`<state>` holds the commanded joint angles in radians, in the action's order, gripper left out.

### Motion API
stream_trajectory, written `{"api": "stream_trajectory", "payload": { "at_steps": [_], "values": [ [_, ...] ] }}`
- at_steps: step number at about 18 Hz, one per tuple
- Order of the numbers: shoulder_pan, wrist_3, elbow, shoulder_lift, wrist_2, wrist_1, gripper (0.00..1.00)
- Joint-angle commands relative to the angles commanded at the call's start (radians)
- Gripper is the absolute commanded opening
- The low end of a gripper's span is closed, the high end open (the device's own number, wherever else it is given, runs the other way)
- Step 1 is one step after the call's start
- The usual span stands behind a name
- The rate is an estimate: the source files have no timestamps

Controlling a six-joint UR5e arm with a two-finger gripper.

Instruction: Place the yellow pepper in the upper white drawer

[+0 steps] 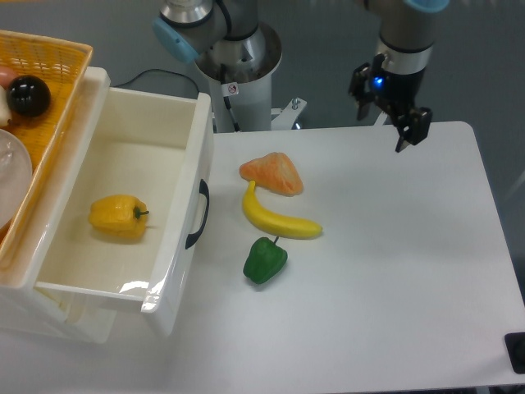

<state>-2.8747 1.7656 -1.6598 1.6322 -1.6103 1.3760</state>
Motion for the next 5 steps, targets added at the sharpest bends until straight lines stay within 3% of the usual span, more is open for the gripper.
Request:
{"api": "stream_trajectory", "payload": {
  "at_steps": [5],
  "values": [
    [0.023, -0.005, -0.006, 0.011, -0.014, 0.003, 1.0]
  ]
}}
